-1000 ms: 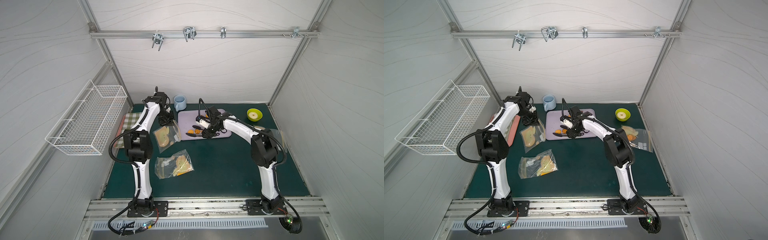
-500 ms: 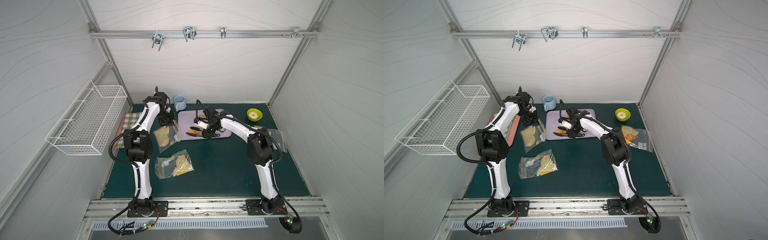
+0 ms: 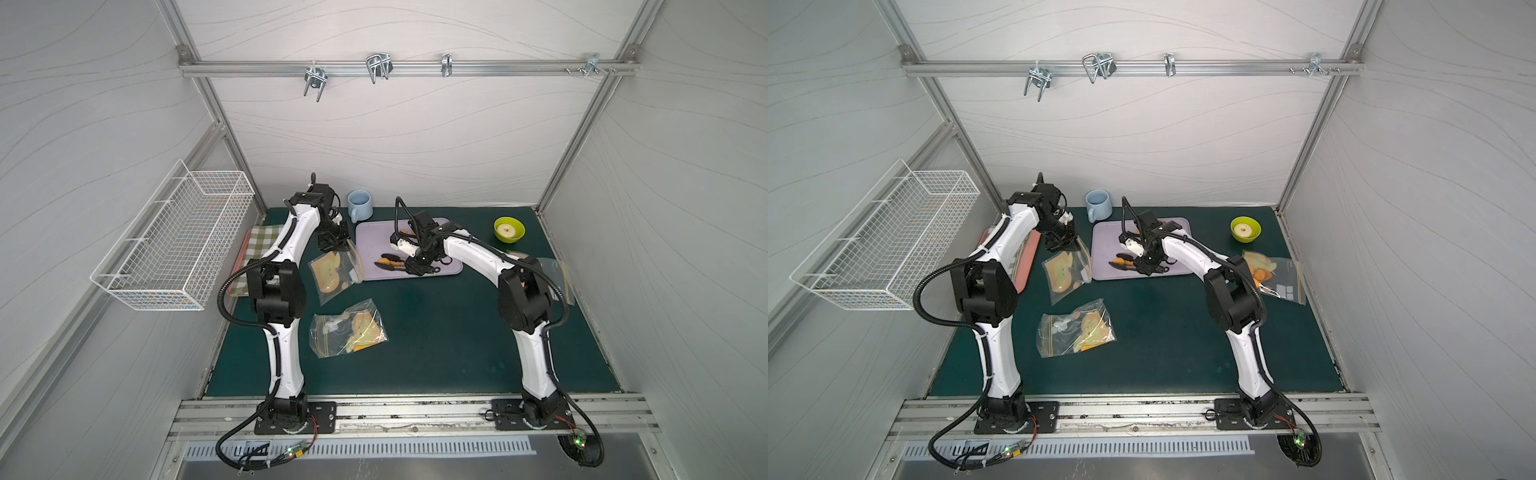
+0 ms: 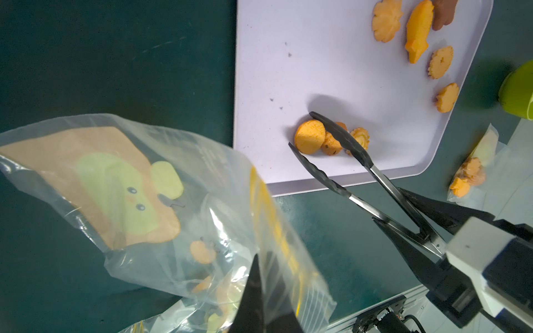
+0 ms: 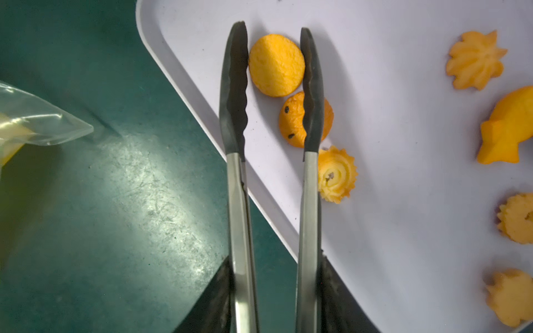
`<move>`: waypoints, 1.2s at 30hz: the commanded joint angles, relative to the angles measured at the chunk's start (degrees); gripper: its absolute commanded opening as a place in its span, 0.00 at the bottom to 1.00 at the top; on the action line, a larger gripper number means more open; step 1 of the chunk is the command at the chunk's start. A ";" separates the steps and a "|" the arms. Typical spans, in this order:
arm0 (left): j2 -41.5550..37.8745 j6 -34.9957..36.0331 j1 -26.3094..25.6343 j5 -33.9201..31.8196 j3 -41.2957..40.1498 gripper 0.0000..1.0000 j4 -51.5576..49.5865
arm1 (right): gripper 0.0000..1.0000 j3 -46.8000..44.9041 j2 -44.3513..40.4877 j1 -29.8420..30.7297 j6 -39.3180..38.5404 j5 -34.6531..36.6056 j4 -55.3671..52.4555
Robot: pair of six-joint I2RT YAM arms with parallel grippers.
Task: Put the cookies into a resealable bag to prevent moisture
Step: Pick up the cookie from the tray, then place the cookie in the ziploc bag.
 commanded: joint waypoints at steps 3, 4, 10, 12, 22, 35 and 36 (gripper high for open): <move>0.88 -0.53 0.20 2.70 2.37 0.00 0.56 | 0.43 -4.27 -8.98 -2.76 7.27 -4.29 4.40; 1.27 -0.61 0.12 2.44 3.07 0.00 0.42 | 0.43 -4.75 -9.52 -2.96 8.08 -4.70 4.38; 5.26 -1.44 -1.98 -0.45 9.69 0.00 -1.61 | 0.42 -6.97 -11.12 -3.93 11.14 -6.02 5.12; 7.20 -1.42 -2.86 -1.48 12.83 0.00 -3.10 | 0.42 -7.51 -11.96 -4.09 11.93 -6.15 5.54; 10.57 -1.24 -3.75 0.55 16.09 0.00 -3.61 | 0.41 -12.33 -21.08 -3.88 22.76 -12.41 7.79; 10.98 -1.41 -3.76 2.09 16.16 0.00 -3.12 | 0.41 -12.08 -22.54 -2.12 27.03 -25.15 9.58; 10.98 -1.42 -3.80 2.12 16.16 0.00 -3.08 | 0.40 -12.00 -22.26 -1.88 27.29 -25.60 9.93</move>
